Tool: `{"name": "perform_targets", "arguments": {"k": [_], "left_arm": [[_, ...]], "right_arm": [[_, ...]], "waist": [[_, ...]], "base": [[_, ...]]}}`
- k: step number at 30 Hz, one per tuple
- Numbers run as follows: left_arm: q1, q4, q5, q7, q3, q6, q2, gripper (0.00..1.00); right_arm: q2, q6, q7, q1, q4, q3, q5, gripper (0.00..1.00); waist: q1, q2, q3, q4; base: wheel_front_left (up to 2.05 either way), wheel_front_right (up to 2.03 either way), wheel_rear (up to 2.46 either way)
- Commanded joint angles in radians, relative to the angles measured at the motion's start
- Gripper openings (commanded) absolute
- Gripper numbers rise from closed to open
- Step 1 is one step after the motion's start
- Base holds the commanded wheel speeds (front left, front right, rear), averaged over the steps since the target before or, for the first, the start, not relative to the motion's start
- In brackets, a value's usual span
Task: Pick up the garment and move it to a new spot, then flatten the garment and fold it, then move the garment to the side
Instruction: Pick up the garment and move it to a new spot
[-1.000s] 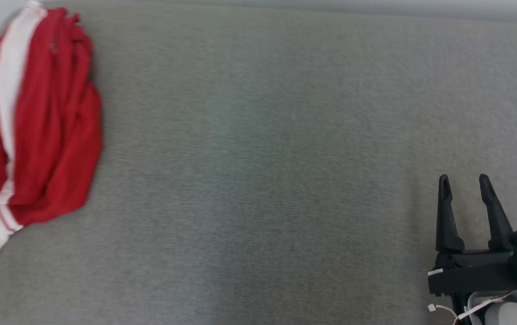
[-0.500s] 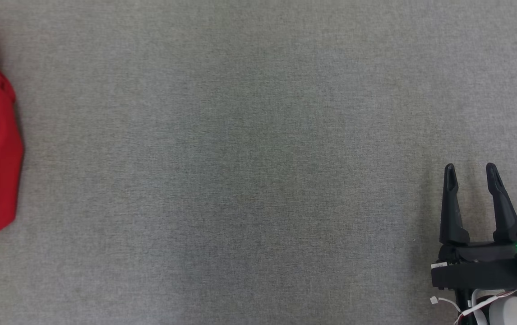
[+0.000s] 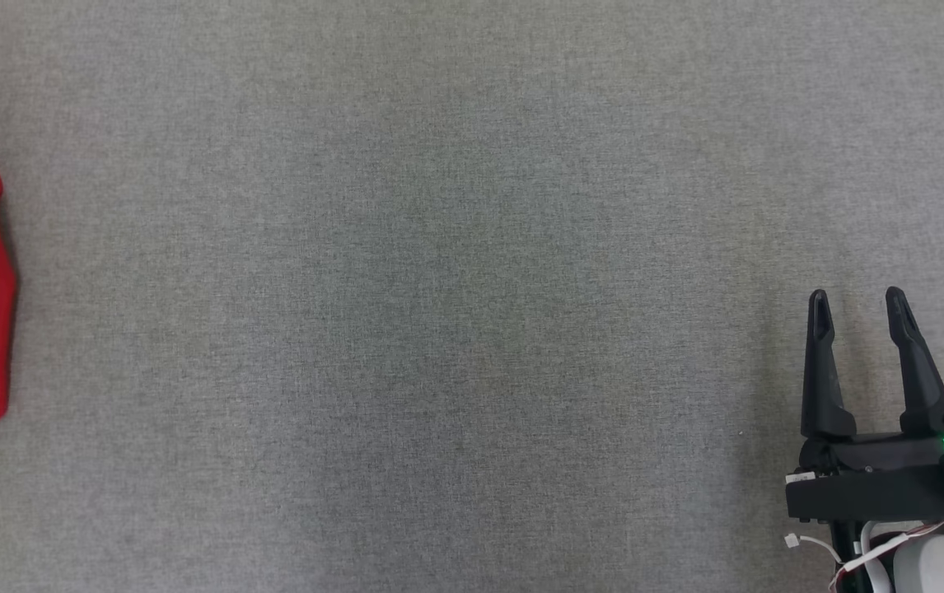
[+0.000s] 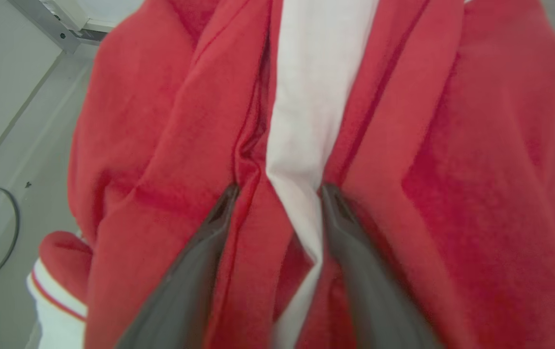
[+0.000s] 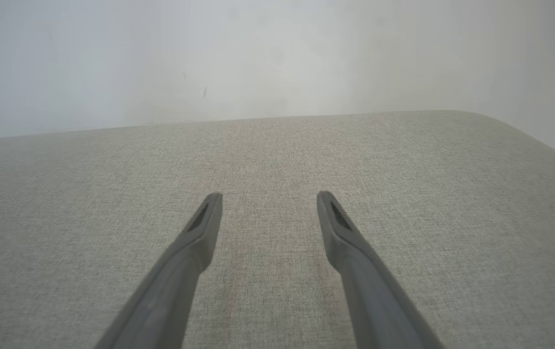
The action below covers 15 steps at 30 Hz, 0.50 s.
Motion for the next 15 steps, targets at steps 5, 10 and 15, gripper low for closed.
{"name": "perform_targets", "arguments": {"k": [5, 10, 15], "left_arm": [[-0.021, 0.016, -0.006, -0.099, -0.029, 0.002, 0.021, 0.00], [-0.069, 0.004, -0.017, -0.205, -0.044, 0.002, 0.041, 0.00], [-0.128, -0.025, 0.013, -0.315, -0.071, 0.002, 0.073, 0.00]], "right_arm": [[-0.002, 0.003, 0.001, 0.005, -0.006, -0.007, -0.003, 1.00], [-0.002, 0.003, -0.009, 0.013, 0.014, -0.002, 0.014, 1.00], [-0.002, 0.003, -0.025, 0.018, 0.052, 0.009, 0.038, 1.00]], "waist": [[0.0000, -0.0002, -0.020, 0.005], [0.0000, -0.0002, -0.057, 0.022], [0.0000, -0.0002, -0.110, 0.036]], "base": [[0.00, 0.00, 0.00], [0.00, 0.00, 0.00], [0.00, 0.00, 0.00]]}}
